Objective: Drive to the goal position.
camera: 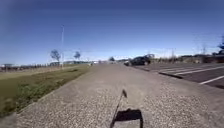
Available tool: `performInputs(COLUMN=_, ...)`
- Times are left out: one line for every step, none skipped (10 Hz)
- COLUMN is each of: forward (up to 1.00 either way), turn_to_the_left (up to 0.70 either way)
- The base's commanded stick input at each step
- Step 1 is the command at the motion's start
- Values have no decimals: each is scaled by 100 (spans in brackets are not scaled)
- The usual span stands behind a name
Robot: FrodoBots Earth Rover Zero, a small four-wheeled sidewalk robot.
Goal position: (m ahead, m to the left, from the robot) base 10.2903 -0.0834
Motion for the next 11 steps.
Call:
performInputs(forward=70, turn_to_the_left=0)
performInputs(forward=70, turn_to_the_left=0)
performInputs(forward=70, turn_to_the_left=0)
performInputs(forward=70, turn_to_the_left=0)
performInputs(forward=70, turn_to_the_left=0)
performInputs(forward=70, turn_to_the_left=0)
performInputs(forward=70, turn_to_the_left=0)
performInputs(forward=70, turn_to_the_left=0)
performInputs(forward=70, turn_to_the_left=0)
performInputs(forward=70, turn_to_the_left=0)
performInputs(forward=70, turn_to_the_left=0)
